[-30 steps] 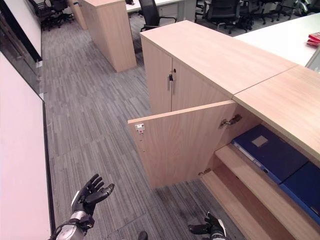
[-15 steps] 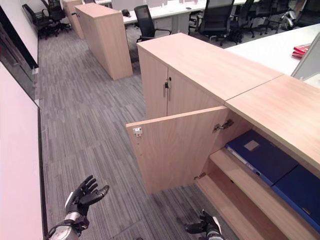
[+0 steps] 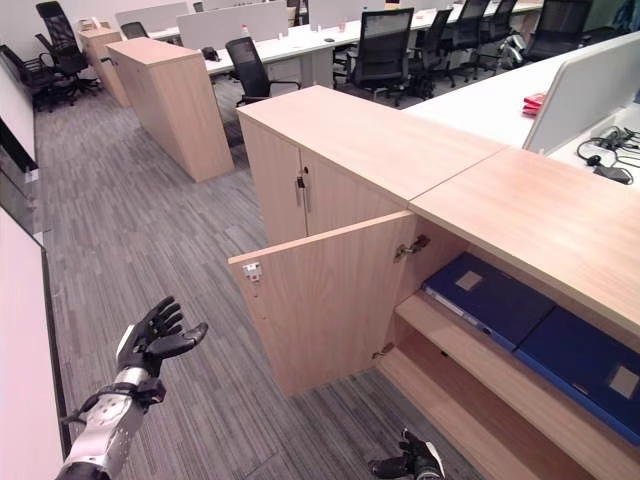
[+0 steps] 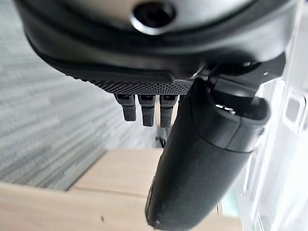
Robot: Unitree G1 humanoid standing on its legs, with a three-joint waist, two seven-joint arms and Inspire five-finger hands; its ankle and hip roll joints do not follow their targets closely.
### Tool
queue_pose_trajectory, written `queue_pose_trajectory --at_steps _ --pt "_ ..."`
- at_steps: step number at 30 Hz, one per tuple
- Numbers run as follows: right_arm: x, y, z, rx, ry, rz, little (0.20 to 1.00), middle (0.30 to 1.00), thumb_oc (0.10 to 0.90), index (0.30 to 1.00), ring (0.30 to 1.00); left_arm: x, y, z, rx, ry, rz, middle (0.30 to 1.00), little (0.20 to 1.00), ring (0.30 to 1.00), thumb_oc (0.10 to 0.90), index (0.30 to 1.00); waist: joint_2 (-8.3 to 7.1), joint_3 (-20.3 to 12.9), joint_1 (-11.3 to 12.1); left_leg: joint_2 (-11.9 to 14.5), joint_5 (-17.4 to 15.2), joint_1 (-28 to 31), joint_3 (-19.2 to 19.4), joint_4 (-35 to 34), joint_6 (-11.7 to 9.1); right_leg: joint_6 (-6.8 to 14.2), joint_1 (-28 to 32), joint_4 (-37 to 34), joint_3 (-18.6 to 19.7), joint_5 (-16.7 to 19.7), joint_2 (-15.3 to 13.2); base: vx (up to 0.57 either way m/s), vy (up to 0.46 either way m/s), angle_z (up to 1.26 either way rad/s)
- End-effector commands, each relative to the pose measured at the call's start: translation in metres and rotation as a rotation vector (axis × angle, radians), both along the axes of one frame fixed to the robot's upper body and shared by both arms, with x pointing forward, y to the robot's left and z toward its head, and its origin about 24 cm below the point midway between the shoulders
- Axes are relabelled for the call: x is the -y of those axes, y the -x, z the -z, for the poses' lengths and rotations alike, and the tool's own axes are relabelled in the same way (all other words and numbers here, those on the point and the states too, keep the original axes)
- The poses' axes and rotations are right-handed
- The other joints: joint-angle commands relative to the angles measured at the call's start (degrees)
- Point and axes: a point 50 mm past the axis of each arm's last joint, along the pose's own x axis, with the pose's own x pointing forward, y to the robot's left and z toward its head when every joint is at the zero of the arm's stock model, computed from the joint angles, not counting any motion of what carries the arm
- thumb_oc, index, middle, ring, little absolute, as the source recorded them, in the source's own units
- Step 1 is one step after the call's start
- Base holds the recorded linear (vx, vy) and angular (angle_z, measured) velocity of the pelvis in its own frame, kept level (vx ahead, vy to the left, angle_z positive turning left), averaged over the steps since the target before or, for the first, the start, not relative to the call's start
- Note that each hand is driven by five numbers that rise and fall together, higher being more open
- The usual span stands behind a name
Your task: Put the empty folder in the office cabinet
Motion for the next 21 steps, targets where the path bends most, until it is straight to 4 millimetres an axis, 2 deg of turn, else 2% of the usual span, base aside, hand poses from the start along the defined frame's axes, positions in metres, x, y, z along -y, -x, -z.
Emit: queue_pose_trajectory --at_steps 1,9,16,17,21 --pt "0.004 -0.042 -0.017 0.135 0.036 -0.053 0.900 0.900 0.800 0.900 0.900 -0.009 -0.048 -0.058 0.232 -0.088 0.040 0.900 0.900 0.900 0.800 0.900 -1.48 -0.5 -0.8 -1.6 -5.7 1.7 -2.9 -0.2 -0.8 2.8 3.2 0.5 -2.3 -6.5 0.0 0.01 0.027 -0.10" --pt "0.005 -0.041 -0.015 0.116 0.053 -0.043 0.900 0.900 0.800 0.900 0.900 0.026 -0.069 -0.070 0.291 0.001 0.117 0.900 0.900 0.900 0.800 0.900 -1.64 -0.5 -2.4 -1.9 -6.1 2.2 -1.8 -0.4 -0.3 3.3 3.1 0.5 -1.4 -6.1 -0.5 0.00 0.027 -0.09" --pt "0.006 -0.036 -0.012 0.088 0.066 -0.037 0.900 0.900 0.800 0.900 0.900 0.051 -0.074 -0.074 0.321 0.055 0.180 0.900 0.900 0.900 0.800 0.900 -1.91 -0.5 -2.8 -2.1 -6.5 2.5 -1.7 -0.4 0.0 3.4 3.5 0.6 -1.2 -6.1 -0.6 0.00 0.004 -0.02" --pt "0.006 -0.034 -0.011 0.077 0.071 -0.031 0.900 0.900 0.800 0.900 0.900 0.061 -0.074 -0.077 0.335 0.057 0.223 0.900 0.900 0.900 0.800 0.900 -2.03 -0.6 -2.9 -2.2 -6.7 2.6 -1.8 -0.4 0.1 3.4 3.6 0.7 -1.2 -6.1 -0.7 0.00 0.000 0.00" --pt "0.006 -0.034 -0.011 0.075 0.070 -0.028 0.900 0.900 0.800 0.900 0.900 0.071 -0.071 -0.079 0.357 0.087 0.262 0.900 0.900 0.900 0.800 0.900 -2.14 -0.6 -2.7 -2.3 -6.7 2.6 -2.0 -0.4 0.2 3.5 3.7 0.8 -1.4 -6.2 -0.9 0.00 0.000 0.00"
